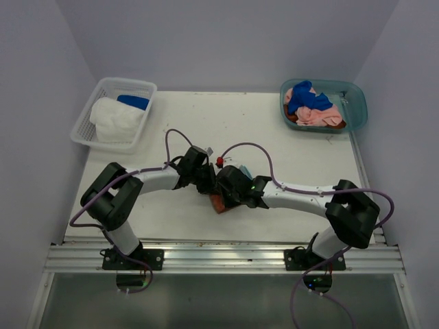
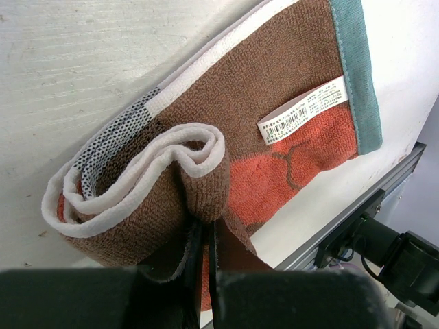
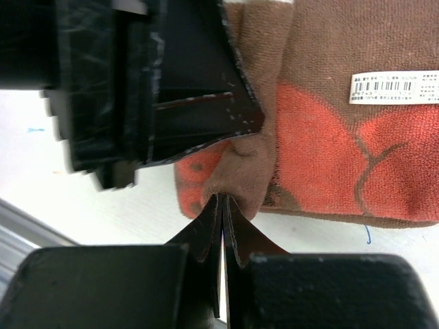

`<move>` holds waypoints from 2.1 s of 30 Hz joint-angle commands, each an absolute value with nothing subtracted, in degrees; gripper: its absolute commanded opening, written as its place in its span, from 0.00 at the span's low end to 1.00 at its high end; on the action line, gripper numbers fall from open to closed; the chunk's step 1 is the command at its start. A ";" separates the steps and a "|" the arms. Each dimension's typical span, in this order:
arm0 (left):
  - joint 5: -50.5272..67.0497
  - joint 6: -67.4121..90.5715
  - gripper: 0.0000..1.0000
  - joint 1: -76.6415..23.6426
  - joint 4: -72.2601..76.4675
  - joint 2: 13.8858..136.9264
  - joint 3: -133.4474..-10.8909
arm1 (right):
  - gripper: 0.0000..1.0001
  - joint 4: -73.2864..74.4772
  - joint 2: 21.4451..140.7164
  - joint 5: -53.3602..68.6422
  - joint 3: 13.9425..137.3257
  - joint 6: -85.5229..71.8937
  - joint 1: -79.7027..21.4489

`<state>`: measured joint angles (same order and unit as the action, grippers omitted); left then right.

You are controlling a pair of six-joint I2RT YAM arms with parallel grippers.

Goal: Roll the towels
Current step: Roll the towel

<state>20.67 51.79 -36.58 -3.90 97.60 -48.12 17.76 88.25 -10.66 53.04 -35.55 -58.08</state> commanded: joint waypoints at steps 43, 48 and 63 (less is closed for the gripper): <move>8.61 44.47 0.19 -33.49 -14.06 93.70 -50.98 | 0.15 20.13 83.51 -17.22 49.92 -37.27 -56.43; 8.26 45.52 0.19 -33.31 -14.06 91.41 -49.31 | 0.25 21.79 82.00 -18.71 52.55 -34.64 -57.21; 10.37 45.44 0.19 -33.31 -13.01 92.55 -49.75 | 0.27 20.04 89.64 -18.63 61.00 -24.35 -64.86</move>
